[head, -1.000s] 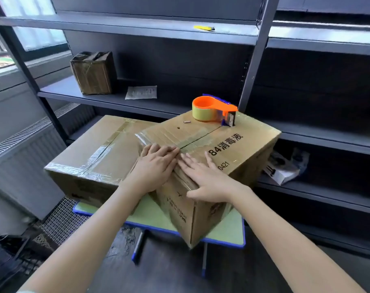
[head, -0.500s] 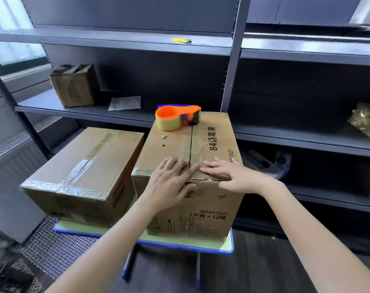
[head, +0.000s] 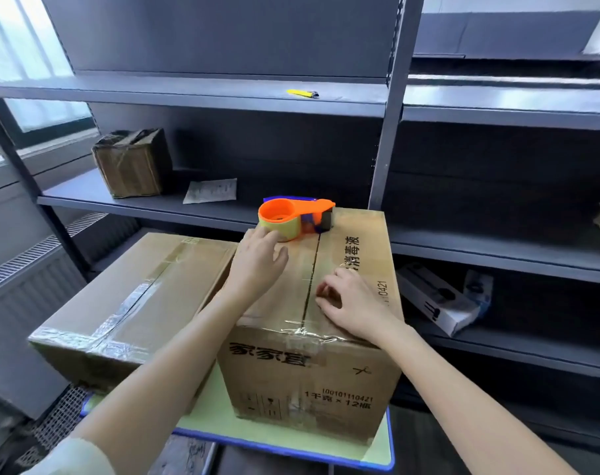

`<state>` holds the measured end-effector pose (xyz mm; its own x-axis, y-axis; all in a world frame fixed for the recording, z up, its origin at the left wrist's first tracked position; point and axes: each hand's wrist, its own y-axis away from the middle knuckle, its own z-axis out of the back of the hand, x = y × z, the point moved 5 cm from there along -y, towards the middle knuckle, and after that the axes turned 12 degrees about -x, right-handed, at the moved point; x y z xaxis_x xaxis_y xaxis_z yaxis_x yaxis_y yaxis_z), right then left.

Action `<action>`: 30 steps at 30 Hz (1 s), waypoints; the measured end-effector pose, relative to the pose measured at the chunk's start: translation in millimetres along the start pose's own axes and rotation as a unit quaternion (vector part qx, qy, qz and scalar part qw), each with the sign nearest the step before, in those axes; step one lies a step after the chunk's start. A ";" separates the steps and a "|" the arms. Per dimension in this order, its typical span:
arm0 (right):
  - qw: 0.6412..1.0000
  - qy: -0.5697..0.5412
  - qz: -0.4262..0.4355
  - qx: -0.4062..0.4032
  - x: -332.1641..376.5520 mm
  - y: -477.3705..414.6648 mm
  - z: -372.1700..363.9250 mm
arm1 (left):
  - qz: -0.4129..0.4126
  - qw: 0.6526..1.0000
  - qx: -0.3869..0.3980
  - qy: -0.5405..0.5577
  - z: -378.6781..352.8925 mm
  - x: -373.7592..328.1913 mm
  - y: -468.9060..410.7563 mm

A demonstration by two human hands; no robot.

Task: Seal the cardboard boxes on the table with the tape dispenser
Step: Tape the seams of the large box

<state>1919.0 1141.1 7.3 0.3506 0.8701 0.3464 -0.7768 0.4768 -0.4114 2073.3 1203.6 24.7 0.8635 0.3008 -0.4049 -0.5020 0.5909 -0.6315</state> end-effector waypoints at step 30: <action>0.946 -0.274 -0.054 -0.168 -31.0 -21.1 54.6 | 0.235 0.732 0.254 0.587 -36.0 -53.0 2.8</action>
<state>1896.0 1097.2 51.3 0.0237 0.6630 0.7482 -0.5101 0.6517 -0.5614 2024.3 1162.4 20.6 -0.1856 -0.1140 -0.9760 -0.3907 0.9199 -0.0332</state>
